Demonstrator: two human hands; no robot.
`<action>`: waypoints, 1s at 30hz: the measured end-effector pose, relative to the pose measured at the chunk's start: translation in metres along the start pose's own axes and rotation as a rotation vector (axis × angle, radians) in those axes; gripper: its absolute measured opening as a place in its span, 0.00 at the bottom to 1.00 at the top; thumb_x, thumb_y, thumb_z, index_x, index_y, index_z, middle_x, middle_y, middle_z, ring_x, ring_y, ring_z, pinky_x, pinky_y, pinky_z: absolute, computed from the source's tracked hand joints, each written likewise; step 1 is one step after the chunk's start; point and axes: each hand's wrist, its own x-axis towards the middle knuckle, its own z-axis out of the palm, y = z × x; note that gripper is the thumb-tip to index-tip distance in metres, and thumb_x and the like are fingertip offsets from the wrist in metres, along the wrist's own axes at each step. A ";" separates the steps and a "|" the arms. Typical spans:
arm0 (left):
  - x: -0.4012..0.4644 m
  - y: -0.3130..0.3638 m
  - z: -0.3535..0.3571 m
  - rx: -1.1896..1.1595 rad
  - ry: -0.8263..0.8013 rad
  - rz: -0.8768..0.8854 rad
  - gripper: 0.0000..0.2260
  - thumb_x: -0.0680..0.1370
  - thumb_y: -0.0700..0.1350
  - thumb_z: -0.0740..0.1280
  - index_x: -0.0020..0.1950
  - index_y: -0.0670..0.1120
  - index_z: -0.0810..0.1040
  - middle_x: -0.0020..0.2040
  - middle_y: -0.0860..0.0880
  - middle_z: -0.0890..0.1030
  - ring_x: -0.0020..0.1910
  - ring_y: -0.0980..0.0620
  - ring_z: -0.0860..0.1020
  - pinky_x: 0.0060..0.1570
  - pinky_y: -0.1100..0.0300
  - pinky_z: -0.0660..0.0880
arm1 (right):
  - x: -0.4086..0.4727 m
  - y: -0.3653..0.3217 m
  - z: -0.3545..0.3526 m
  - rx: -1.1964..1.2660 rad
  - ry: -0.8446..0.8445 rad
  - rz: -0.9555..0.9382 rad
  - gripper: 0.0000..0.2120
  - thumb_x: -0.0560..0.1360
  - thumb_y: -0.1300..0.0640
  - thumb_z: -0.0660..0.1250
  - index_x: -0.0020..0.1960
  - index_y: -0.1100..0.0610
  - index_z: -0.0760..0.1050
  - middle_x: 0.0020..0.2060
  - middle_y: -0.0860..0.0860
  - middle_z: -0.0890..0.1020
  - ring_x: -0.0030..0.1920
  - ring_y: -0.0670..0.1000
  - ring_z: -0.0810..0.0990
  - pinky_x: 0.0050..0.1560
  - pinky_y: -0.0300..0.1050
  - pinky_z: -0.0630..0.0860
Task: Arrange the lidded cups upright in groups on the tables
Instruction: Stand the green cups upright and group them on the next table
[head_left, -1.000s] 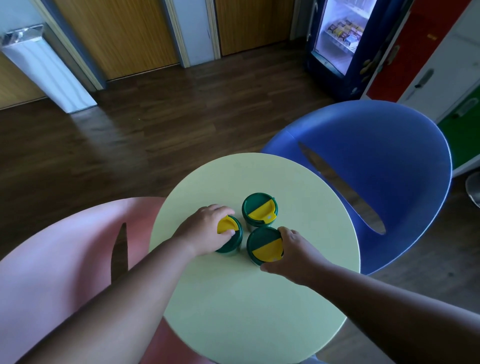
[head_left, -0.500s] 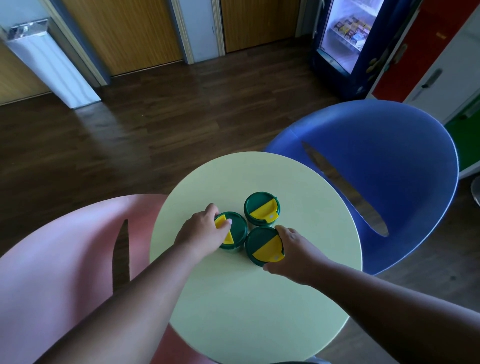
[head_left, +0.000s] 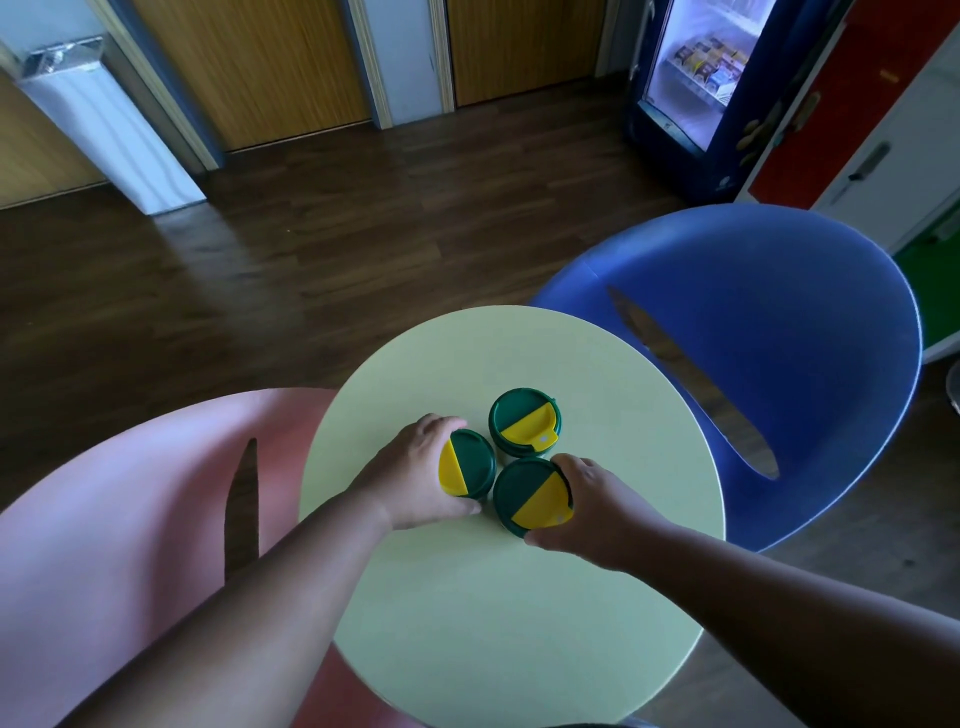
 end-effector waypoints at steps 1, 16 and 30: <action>-0.001 0.001 0.000 0.007 0.016 0.005 0.42 0.65 0.60 0.78 0.74 0.55 0.62 0.72 0.56 0.64 0.71 0.55 0.64 0.65 0.61 0.66 | 0.000 0.000 0.001 -0.001 0.002 0.000 0.38 0.59 0.35 0.74 0.63 0.49 0.69 0.52 0.45 0.75 0.50 0.48 0.76 0.49 0.49 0.79; 0.003 0.003 0.000 0.067 -0.024 0.033 0.42 0.67 0.60 0.75 0.76 0.54 0.61 0.73 0.55 0.64 0.73 0.55 0.63 0.69 0.59 0.65 | -0.002 -0.001 -0.002 -0.016 -0.010 -0.008 0.40 0.60 0.35 0.74 0.66 0.50 0.67 0.53 0.46 0.74 0.49 0.49 0.76 0.47 0.48 0.80; 0.020 0.018 -0.005 -0.178 0.057 -0.085 0.30 0.75 0.61 0.69 0.74 0.58 0.65 0.70 0.57 0.72 0.66 0.56 0.72 0.66 0.53 0.71 | 0.029 -0.008 -0.030 0.105 0.161 0.141 0.29 0.73 0.36 0.67 0.67 0.51 0.68 0.50 0.47 0.79 0.47 0.49 0.78 0.39 0.43 0.74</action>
